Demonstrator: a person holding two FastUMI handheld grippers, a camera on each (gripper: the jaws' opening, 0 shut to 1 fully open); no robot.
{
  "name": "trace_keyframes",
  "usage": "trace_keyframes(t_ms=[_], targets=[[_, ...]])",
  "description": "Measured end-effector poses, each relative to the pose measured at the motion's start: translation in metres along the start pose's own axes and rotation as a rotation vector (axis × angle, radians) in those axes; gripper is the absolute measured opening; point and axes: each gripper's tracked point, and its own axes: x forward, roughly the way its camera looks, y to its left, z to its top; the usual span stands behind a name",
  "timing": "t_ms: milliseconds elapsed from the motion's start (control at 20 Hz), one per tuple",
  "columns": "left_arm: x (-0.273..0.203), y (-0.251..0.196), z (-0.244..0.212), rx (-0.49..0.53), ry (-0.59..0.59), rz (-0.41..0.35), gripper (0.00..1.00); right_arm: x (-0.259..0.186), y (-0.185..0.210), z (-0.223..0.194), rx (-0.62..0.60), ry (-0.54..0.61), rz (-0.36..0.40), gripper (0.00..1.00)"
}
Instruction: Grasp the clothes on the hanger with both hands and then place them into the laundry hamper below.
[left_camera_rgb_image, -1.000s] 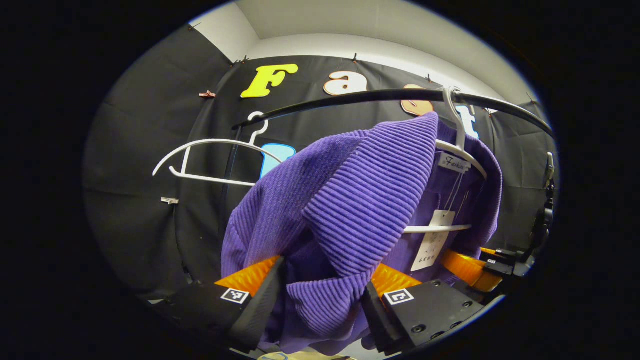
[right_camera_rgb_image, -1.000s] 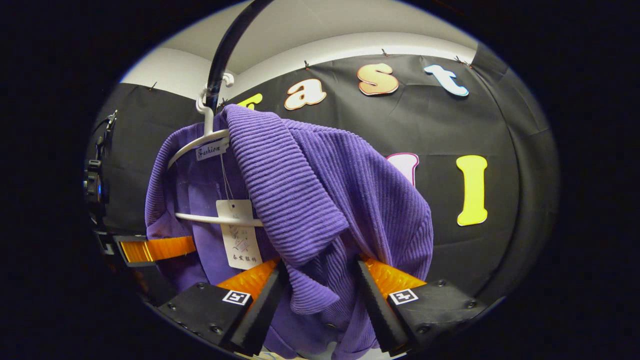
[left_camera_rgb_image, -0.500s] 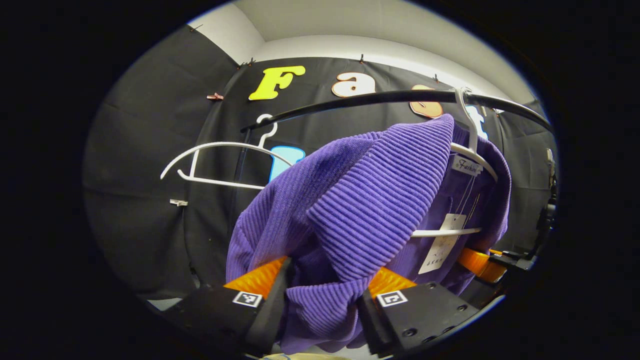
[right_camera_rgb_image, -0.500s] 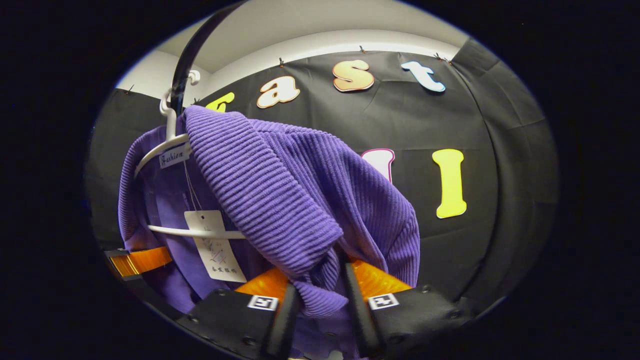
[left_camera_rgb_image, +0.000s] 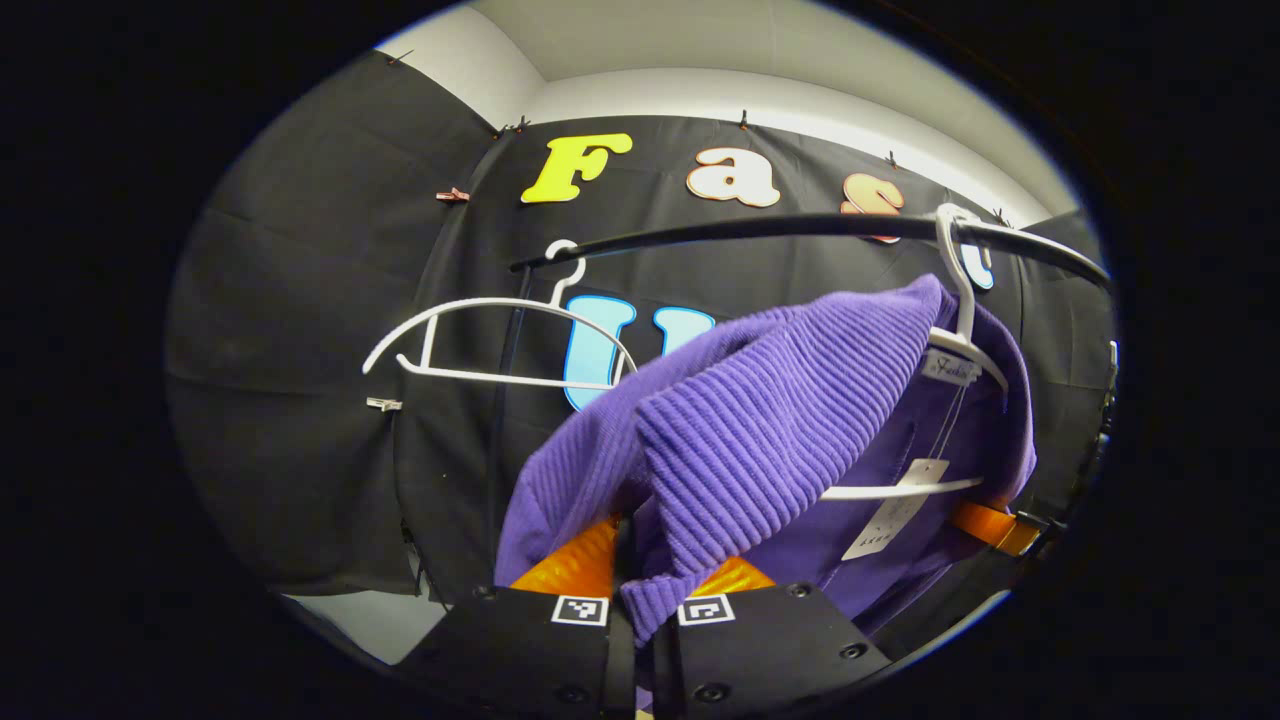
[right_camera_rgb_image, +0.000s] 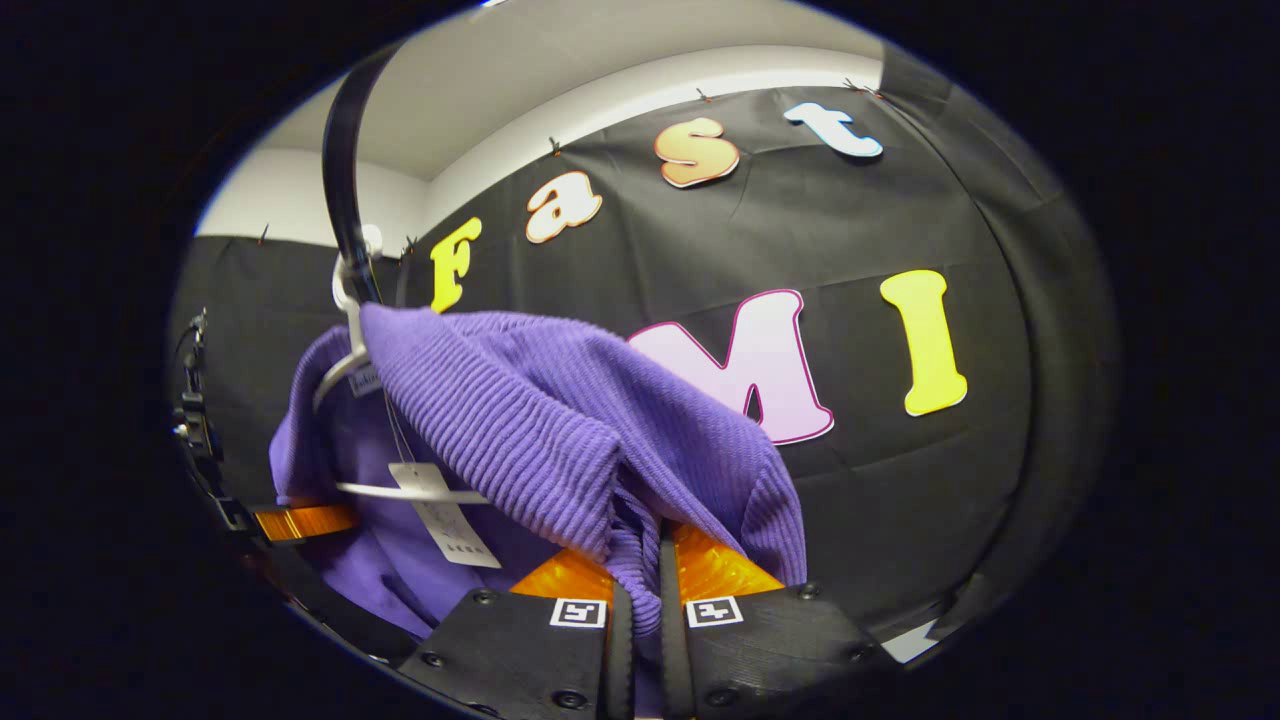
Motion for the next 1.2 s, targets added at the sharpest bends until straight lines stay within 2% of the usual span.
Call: trace_keyframes(t_ms=[100, 150, 200, 350, 550, 750, 800, 850, 1000, 1200], targets=[[-0.010, 0.011, 0.017, 0.014, -0.026, 0.016, 0.10, -0.011, 0.004, 0.005, -0.009, -0.006, 0.033, 0.15], [-0.012, 0.015, 0.023, 0.020, -0.030, 0.020, 0.10, -0.014, 0.006, 0.006, -0.007, -0.006, 0.050, 0.10], [-0.014, 0.017, 0.028, 0.030, -0.033, 0.025, 0.10, -0.016, 0.008, 0.006, -0.005, 0.001, 0.063, 0.14], [-0.025, 0.016, 0.041, 0.065, -0.044, 0.017, 0.11, -0.023, 0.013, -0.003, 0.004, 0.037, 0.099, 0.14], [-0.033, 0.011, 0.031, 0.043, 0.048, -0.089, 0.09, -0.030, 0.014, 0.004, 0.029, 0.043, 0.138, 0.14], [-0.046, -0.001, 0.025, 0.082, 0.129, -0.175, 0.09, -0.041, 0.015, 0.011, 0.052, 0.060, 0.171, 0.15], [-0.051, -0.006, 0.029, 0.083, 0.128, -0.196, 0.09, -0.045, 0.018, 0.014, 0.062, 0.061, 0.180, 0.10], [-0.054, -0.008, 0.035, 0.089, 0.126, -0.207, 0.09, -0.049, 0.022, 0.016, 0.059, 0.063, 0.191, 0.14], [-0.057, 0.000, 0.041, 0.077, 0.133, -0.207, 0.11, -0.056, 0.026, 0.019, 0.022, 0.068, 0.205, 0.14], [-0.057, -0.006, 0.037, 0.037, 0.173, -0.232, 0.11, -0.070, 0.029, 0.024, 0.062, 0.069, 0.243, 0.14]])
